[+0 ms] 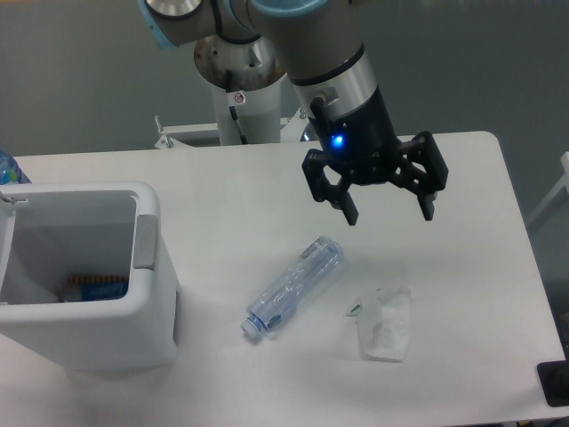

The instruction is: Place the trash in the trash can

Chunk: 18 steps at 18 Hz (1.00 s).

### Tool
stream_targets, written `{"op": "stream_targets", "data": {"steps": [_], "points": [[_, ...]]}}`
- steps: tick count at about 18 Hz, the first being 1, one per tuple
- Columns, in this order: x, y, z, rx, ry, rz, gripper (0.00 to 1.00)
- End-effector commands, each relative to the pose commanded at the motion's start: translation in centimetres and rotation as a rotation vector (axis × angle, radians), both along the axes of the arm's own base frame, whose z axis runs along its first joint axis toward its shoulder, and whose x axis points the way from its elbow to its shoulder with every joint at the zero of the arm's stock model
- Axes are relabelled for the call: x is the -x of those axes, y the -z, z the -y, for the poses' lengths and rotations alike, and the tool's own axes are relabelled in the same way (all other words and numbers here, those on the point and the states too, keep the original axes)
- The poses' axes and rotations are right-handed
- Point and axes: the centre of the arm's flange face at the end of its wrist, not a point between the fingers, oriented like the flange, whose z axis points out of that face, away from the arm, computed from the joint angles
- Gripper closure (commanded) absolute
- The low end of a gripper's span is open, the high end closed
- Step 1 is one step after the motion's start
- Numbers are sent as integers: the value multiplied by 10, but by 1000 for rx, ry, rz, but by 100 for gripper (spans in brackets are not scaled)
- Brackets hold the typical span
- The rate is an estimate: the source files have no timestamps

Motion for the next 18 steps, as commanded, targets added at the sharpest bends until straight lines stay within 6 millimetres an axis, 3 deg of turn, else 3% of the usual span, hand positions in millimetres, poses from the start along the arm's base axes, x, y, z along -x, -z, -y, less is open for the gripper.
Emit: {"op": "stream_targets", "data": {"steps": [10, 18], "points": [[-1, 6, -6, -103, -61, 65, 0], [0, 31, -12, -152, -175, 118, 0]]}}
